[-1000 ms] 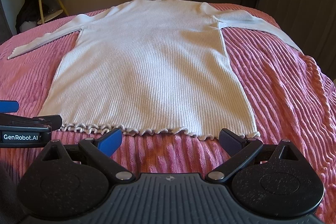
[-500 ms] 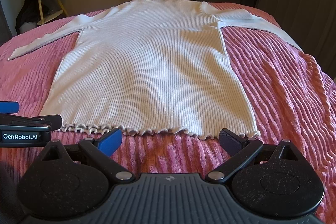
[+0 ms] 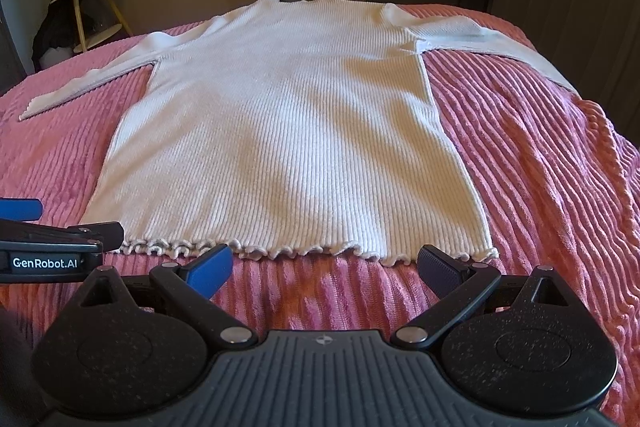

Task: Fold small clothes

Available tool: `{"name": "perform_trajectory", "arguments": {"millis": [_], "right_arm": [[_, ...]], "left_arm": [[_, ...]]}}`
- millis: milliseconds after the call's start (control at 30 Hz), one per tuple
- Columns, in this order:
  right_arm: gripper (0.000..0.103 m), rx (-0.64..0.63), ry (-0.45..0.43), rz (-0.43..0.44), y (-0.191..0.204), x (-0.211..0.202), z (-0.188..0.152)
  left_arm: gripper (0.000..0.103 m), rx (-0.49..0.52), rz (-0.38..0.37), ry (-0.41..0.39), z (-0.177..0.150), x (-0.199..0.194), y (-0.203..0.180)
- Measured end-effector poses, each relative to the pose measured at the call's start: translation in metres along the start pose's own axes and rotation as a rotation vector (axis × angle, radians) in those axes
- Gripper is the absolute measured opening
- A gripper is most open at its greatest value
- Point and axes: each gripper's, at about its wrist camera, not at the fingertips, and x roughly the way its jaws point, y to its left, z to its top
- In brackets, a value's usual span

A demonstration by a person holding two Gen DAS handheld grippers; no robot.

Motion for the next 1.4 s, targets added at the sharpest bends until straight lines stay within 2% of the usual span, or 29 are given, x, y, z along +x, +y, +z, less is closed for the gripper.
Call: {"name": "perform_trajectory", "arguments": {"millis": [600,900,1000,1100,1200,1300,1400], "right_arm": [[0.099,0.014,0.001,0.028,-0.002,0.0,0.002],[0.099,0.017,-0.009,0.074,-0.003,0.001,0.003],[0.099,0.03,-0.012,0.127,-0.007,0.001,0.004],[0.099,0.089,-0.009,0.243,-0.019,0.002,0.005],[0.099,0.202,0.011,0.349,-0.041,0.01,0.011],[0.099,0.334,0.008,0.351,-0.077,0.024,0.026],[0.099,0.451,-0.046,0.321,-0.114,0.037,0.041]], "left_arm": [[0.103,-0.028,-0.013,0.011,0.008,0.0,0.004],[0.103,-0.003,-0.017,0.017,0.009,0.001,0.0],[0.103,0.012,-0.015,0.022,0.01,0.002,-0.003],[0.103,0.024,-0.018,0.039,0.014,0.005,-0.004],[0.103,0.003,-0.03,0.07,0.024,0.01,-0.001],[0.103,-0.079,-0.052,0.07,0.045,0.021,0.006],[0.103,-0.15,-0.024,0.043,0.073,0.037,0.006]]}}
